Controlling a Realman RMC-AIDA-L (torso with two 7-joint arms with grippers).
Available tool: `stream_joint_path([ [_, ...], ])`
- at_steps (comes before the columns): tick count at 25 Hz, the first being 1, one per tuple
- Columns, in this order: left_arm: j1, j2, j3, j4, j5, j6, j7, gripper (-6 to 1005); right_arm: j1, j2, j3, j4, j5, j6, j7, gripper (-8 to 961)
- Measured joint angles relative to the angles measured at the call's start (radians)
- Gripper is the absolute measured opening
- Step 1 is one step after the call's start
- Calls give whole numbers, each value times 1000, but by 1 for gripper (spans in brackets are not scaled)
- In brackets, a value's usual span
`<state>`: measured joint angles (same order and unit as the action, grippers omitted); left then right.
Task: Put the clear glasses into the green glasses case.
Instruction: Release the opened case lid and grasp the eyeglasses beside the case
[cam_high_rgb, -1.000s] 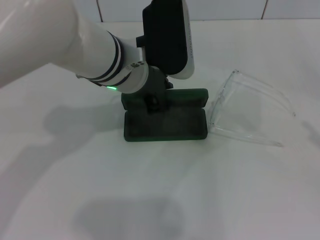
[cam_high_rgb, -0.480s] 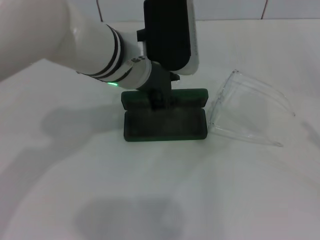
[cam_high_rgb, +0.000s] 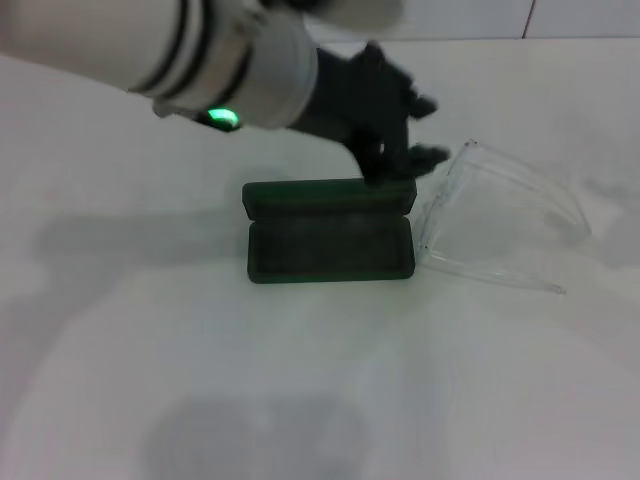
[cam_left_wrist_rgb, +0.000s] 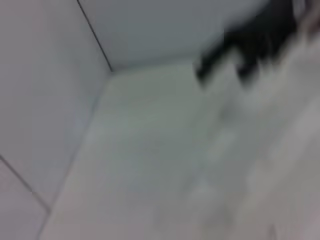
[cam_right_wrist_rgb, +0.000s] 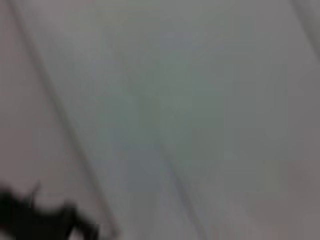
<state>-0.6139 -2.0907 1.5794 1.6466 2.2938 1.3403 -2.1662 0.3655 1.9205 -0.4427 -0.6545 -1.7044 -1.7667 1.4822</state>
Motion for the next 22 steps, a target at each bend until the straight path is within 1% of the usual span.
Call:
stream_joint_path([
  [1,15,1,-42,7,-69,3,14,428,17,-5,-41,-54,-30,0,32,793],
  [3,46,3,-113,10,-175,8,54,428,44,-6,-106,-160,-90,-4,59,793],
  [6,92,4,-187,7,-270,23,98,428,84,-3,-206,-326,-168,-13,74,793],
  [7,114,3,-213,5,-305,30,107,428,84,-3,-206,-326,-168,-13,74,793],
  [8,137,3,-235,1,-342,36,118,428,107,-2,-254,-401,-206,-19,91,793],
  [9,160,3,-253,-1,-379,39,129,429,157,-7,-325,-492,-271,-25,139,793],
  [10,190,3,-269,-4,-423,43,149,429,172,-9,-338,-507,-294,-27,149,794],
  [12,244,2,-295,-11,-498,47,191,429,244,-18,-386,-561,-393,-31,181,794],
  [14,282,2,-313,-21,-538,50,221,427,299,-19,-419,-598,-491,-36,196,791],
  [15,294,2,-319,-27,-544,52,228,425,330,-16,-445,-628,-562,-40,202,789],
  [16,302,2,-325,-38,-546,52,230,424,348,-14,-463,-644,-599,-42,204,788],
  [17,309,1,-333,-55,-550,52,231,423,374,-10,-505,-673,-669,-43,200,786],
  [20,318,0,-347,-117,-578,49,234,421,420,2,-577,-698,-759,-32,166,785],
  [22,320,0,-353,-160,-598,46,242,420,461,17,-602,-688,-789,-12,146,784],
])
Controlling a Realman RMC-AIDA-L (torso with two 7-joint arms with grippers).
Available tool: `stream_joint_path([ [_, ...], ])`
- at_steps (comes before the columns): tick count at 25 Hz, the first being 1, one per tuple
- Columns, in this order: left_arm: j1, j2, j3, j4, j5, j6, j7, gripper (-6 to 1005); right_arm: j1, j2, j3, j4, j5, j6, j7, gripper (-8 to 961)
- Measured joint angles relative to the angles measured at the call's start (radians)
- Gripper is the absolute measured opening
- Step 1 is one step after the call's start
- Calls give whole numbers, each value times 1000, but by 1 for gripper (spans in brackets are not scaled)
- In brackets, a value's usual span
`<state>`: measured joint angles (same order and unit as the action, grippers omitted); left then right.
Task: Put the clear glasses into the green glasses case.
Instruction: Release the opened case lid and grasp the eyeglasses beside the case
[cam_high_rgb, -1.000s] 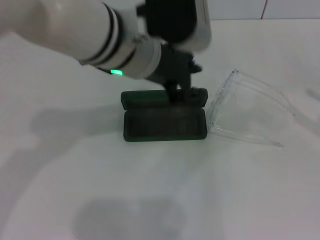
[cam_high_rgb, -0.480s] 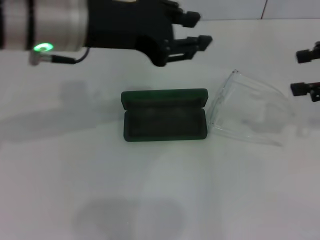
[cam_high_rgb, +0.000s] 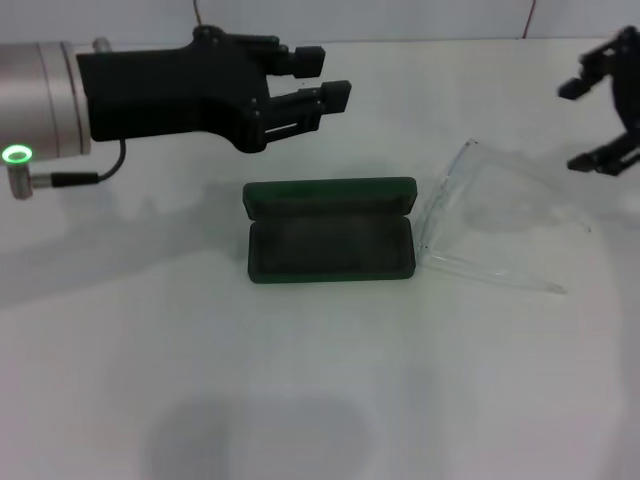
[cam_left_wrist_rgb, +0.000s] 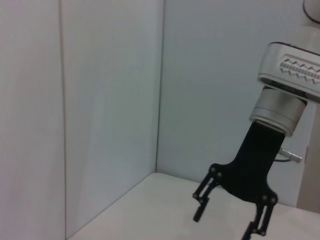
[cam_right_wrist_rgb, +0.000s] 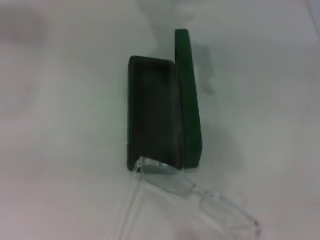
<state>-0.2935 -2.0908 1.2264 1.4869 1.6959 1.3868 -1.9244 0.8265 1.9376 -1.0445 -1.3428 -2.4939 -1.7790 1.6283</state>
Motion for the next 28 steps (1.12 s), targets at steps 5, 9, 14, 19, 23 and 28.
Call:
stream_joint_path([
  [5,4,1,-5,-65,-11,4,40,420,71,69,-18,52,-148,126,200,782],
  [9,-4,5,-9,-71,-7,5,80,421,95,78,-135,70,-268,143,561,782],
  [14,-19,6,-18,-81,-1,6,150,419,134,82,-153,123,-263,45,805,783],
  [19,-21,6,-20,-100,-1,7,200,418,130,79,-57,141,-209,39,909,783],
  [23,-14,6,-20,-103,-3,7,203,418,145,71,108,226,-164,10,948,769],
  [28,15,2,-12,-108,-23,25,239,419,121,51,121,245,-90,43,792,683],
])
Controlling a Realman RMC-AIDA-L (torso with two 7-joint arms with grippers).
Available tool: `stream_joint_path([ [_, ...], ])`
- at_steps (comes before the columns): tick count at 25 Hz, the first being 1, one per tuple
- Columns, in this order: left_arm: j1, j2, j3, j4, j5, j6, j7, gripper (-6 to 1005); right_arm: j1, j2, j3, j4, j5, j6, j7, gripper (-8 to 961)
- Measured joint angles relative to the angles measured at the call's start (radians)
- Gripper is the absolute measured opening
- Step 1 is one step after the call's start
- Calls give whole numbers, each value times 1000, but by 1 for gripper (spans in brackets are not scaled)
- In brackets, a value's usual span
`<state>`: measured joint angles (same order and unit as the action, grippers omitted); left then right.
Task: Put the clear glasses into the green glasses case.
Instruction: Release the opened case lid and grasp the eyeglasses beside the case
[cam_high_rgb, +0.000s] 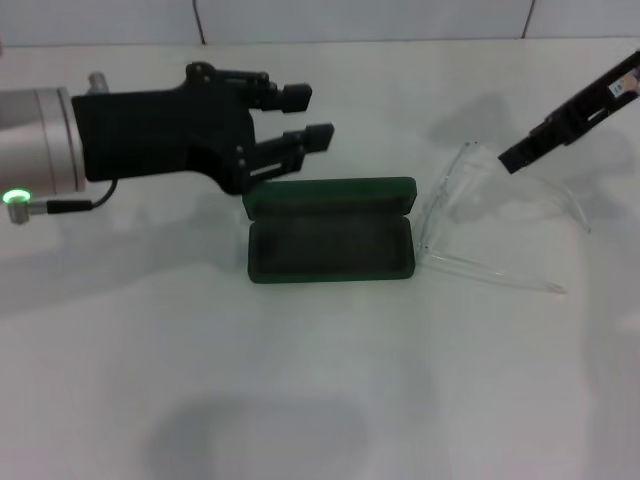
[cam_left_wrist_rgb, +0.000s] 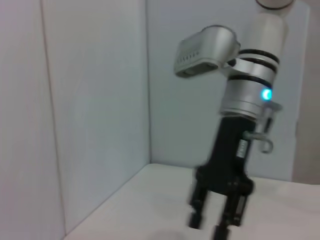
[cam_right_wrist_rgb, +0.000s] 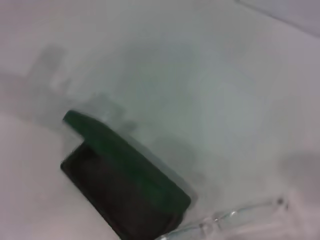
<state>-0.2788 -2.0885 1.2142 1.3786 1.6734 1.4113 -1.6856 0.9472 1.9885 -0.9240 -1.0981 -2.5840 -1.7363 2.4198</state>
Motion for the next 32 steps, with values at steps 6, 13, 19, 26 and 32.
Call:
stream_joint_path([
  [6,-5,0,-3,-36,-106,53,6,419,14,-42,-4,25,31,51,-488,611],
  [13,-57,5,-63,-127,-108,59,9,420,76,-40,-135,27,25,19,-749,616],
  [19,-74,5,-91,-184,-113,60,44,420,103,22,-330,-7,-49,31,-951,610],
  [26,-78,6,-130,-228,-118,73,64,421,105,36,-519,24,-58,175,-1059,605],
  [32,-74,3,-153,-264,-123,85,93,421,113,38,-537,73,-48,235,-1133,598],
])
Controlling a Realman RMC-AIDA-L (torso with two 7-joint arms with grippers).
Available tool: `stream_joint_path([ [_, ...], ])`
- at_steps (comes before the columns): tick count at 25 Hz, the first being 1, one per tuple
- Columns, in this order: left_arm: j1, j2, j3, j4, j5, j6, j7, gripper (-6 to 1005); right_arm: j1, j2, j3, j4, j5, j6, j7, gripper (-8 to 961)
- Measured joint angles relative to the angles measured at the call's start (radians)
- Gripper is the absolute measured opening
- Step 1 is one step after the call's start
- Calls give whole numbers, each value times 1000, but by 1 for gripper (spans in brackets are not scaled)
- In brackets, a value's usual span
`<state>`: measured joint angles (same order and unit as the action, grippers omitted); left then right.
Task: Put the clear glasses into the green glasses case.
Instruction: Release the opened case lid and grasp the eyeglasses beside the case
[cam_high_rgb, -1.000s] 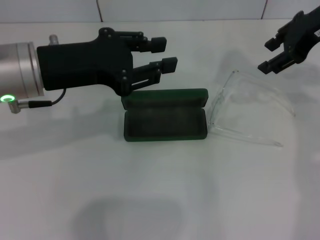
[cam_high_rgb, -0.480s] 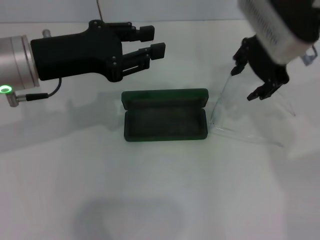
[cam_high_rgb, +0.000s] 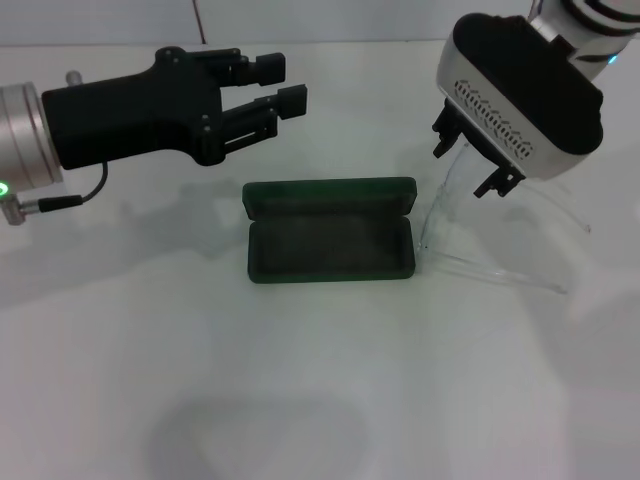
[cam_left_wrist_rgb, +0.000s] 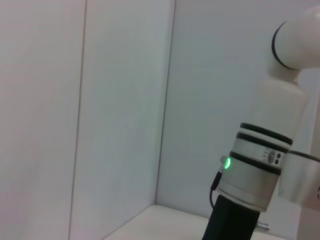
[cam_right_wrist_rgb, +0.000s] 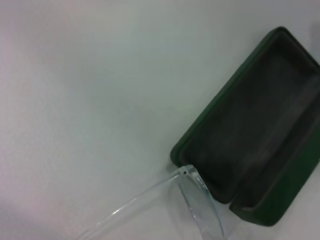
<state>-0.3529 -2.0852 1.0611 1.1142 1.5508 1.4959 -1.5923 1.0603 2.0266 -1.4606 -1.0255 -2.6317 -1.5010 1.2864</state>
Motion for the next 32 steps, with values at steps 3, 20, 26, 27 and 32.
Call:
stream_joint_path([
  [3,1,1,-4,-14,-12,4,19,421,17,0,-9,46,8,19,-16,590],
  [20,-31,87,-54,-147,-21,193,40,423,94,1,-27,262,60,118,-68,549],
  [26,-42,109,-156,-301,-24,244,106,423,120,1,-31,303,68,131,-73,545],
  [27,-40,109,-163,-309,-22,245,116,423,127,1,-31,318,69,133,-73,545],
  [32,-20,101,-170,-328,-16,246,143,424,150,1,-42,371,70,155,-74,544],
])
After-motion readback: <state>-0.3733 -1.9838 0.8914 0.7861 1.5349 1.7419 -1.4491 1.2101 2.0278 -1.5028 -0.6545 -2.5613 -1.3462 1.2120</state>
